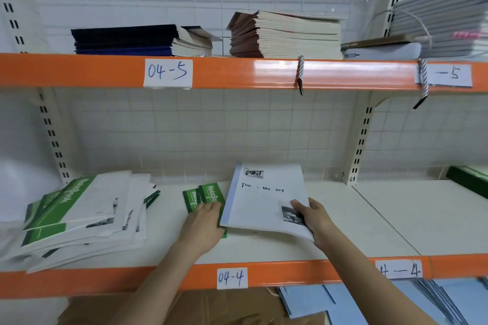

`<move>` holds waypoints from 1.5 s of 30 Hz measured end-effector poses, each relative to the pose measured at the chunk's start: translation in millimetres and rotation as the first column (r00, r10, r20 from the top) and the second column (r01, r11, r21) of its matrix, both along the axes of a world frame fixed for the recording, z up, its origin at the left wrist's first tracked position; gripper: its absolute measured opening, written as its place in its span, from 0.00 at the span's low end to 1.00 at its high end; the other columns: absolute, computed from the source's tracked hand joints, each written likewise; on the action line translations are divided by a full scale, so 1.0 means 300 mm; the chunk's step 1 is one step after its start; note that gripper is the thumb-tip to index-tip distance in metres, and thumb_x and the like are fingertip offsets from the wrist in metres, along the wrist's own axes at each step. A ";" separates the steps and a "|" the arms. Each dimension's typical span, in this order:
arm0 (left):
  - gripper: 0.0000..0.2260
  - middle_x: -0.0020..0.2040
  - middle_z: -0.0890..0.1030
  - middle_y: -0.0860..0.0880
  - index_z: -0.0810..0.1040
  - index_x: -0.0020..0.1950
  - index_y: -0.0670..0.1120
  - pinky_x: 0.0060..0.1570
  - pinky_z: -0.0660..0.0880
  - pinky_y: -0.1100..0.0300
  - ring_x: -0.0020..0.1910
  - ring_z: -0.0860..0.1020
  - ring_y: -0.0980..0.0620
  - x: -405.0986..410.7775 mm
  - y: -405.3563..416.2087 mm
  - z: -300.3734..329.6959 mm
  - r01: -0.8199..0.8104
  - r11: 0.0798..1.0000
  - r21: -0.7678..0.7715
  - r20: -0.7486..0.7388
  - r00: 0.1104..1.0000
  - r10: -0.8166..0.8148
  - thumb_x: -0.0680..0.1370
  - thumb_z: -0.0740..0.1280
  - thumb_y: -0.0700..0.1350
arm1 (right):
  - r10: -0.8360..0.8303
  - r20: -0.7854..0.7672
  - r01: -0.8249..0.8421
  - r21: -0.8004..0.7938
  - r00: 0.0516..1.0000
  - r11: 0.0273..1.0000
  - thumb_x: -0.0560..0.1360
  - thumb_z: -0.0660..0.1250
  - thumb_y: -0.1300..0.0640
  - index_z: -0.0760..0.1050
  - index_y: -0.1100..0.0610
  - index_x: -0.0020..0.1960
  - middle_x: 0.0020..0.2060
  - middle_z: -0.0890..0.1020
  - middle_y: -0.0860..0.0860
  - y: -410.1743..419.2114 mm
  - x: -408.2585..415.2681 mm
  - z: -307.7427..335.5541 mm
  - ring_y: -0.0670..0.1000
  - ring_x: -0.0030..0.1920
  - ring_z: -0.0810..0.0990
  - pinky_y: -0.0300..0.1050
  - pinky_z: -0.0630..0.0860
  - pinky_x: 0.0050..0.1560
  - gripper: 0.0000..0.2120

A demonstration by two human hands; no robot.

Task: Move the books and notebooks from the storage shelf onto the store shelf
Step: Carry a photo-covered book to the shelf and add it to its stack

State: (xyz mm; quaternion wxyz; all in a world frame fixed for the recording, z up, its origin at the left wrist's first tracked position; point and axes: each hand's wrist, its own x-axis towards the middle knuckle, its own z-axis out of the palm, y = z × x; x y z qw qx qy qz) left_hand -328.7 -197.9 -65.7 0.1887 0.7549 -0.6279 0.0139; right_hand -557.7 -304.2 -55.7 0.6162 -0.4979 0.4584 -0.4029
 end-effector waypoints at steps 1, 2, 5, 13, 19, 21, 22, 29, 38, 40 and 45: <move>0.16 0.61 0.75 0.48 0.70 0.64 0.47 0.53 0.71 0.56 0.59 0.72 0.48 -0.007 -0.007 0.001 0.003 1.000 0.021 0.038 0.999 -0.003 0.77 0.62 0.46 | -0.006 -0.008 0.006 -0.001 1.000 1.000 0.79 0.63 0.60 0.75 0.63 0.51 0.41 0.82 0.59 0.000 -0.013 0.001 0.57 0.36 0.81 0.45 0.77 0.36 0.06; 0.18 0.62 0.74 0.49 0.69 0.66 0.47 0.54 0.71 0.56 0.60 0.71 0.48 -0.013 -0.015 0.002 0.002 0.999 0.041 0.056 0.998 -0.004 0.77 0.62 0.47 | -0.011 -0.013 0.011 -0.004 1.000 1.000 0.79 0.63 0.60 0.75 0.62 0.50 0.40 0.82 0.59 0.000 -0.025 0.003 0.56 0.36 0.81 0.44 0.77 0.35 0.05; 0.22 0.64 0.73 0.49 0.66 0.69 0.48 0.56 0.72 0.54 0.61 0.71 0.48 -0.031 -0.041 0.008 0.015 0.991 0.132 0.038 0.999 -0.020 0.77 0.63 0.51 | -0.037 -0.018 0.037 -0.020 0.999 0.999 0.79 0.63 0.61 0.75 0.61 0.48 0.39 0.82 0.59 -0.011 -0.064 0.006 0.56 0.35 0.81 0.45 0.77 0.35 0.04; 0.30 0.69 0.69 0.47 0.60 0.74 0.47 0.59 0.72 0.52 0.66 0.70 0.47 -0.129 -0.137 0.032 0.065 0.972 0.227 0.077 0.993 -0.085 0.76 0.64 0.57 | -0.122 -0.020 0.122 -0.013 0.992 0.992 0.79 0.63 0.60 0.74 0.63 0.52 0.41 0.82 0.60 -0.046 -0.206 -0.005 0.57 0.36 0.81 0.43 0.77 0.32 0.06; 0.25 0.69 0.69 0.47 0.60 0.74 0.47 0.59 0.71 0.52 0.67 0.68 0.47 -0.278 -0.225 0.026 0.098 0.964 0.245 0.060 0.991 -0.116 0.79 0.59 0.53 | -0.175 -0.029 0.174 -0.020 0.984 0.985 0.79 0.64 0.60 0.74 0.62 0.51 0.40 0.82 0.59 -0.103 -0.376 -0.009 0.55 0.35 0.81 0.41 0.76 0.29 0.05; 0.24 0.69 0.69 0.46 0.61 0.73 0.46 0.60 0.71 0.52 0.67 0.68 0.47 -0.336 -0.253 0.026 0.109 0.963 0.245 0.043 0.992 -0.123 0.79 0.59 0.54 | -0.185 -0.034 0.184 -0.019 0.982 0.983 0.79 0.63 0.60 0.74 0.62 0.53 0.41 0.82 0.59 -0.124 -0.440 -0.014 0.55 0.34 0.81 0.40 0.75 0.29 0.06; 0.24 0.69 0.69 0.46 0.61 0.73 0.46 0.60 0.70 0.52 0.67 0.68 0.47 -0.366 -0.266 0.024 0.113 0.963 0.244 0.031 0.992 -0.125 0.79 0.59 0.55 | -0.185 -0.035 0.185 -0.017 0.982 0.983 0.79 0.63 0.60 0.75 0.62 0.51 0.40 0.82 0.58 -0.134 -0.472 -0.017 0.53 0.32 0.81 0.38 0.74 0.27 0.05; 0.24 0.68 0.70 0.47 0.61 0.73 0.46 0.60 0.70 0.52 0.66 0.69 0.47 -0.603 -0.358 0.020 0.131 0.956 0.261 -0.004 0.991 -0.135 0.79 0.59 0.55 | -0.201 -0.045 0.199 -0.033 0.979 0.979 0.79 0.64 0.60 0.75 0.62 0.49 0.39 0.83 0.58 -0.230 -0.702 -0.031 0.55 0.35 0.81 0.42 0.76 0.33 0.05; 0.26 0.68 0.69 0.47 0.61 0.73 0.47 0.59 0.71 0.53 0.66 0.69 0.48 -0.945 -0.512 0.042 0.175 0.953 0.246 0.009 0.983 -0.183 0.78 0.61 0.53 | -0.228 -0.005 0.227 -0.045 0.974 0.973 0.79 0.63 0.62 0.75 0.61 0.48 0.38 0.83 0.57 -0.328 -1.038 -0.013 0.51 0.32 0.81 0.41 0.76 0.31 0.04; 0.25 0.68 0.69 0.47 0.61 0.72 0.47 0.59 0.71 0.53 0.66 0.69 0.48 -1.024 -0.549 0.046 0.189 0.954 0.233 0.025 0.979 -0.200 0.78 0.61 0.53 | -0.237 -0.002 0.236 -0.045 0.972 0.971 0.79 0.63 0.61 0.75 0.61 0.48 0.38 0.83 0.56 -0.344 -1.120 -0.005 0.49 0.29 0.82 0.38 0.75 0.28 0.04; 0.27 0.69 0.69 0.48 0.60 0.74 0.48 0.62 0.69 0.52 0.67 0.68 0.48 -1.216 -0.634 0.063 0.211 0.961 0.181 0.035 0.975 -0.220 0.79 0.58 0.58 | -0.260 -0.021 0.259 -0.053 0.965 0.964 0.80 0.62 0.60 0.75 0.61 0.51 0.39 0.83 0.57 -0.371 -1.334 0.017 0.48 0.27 0.81 0.36 0.74 0.25 0.05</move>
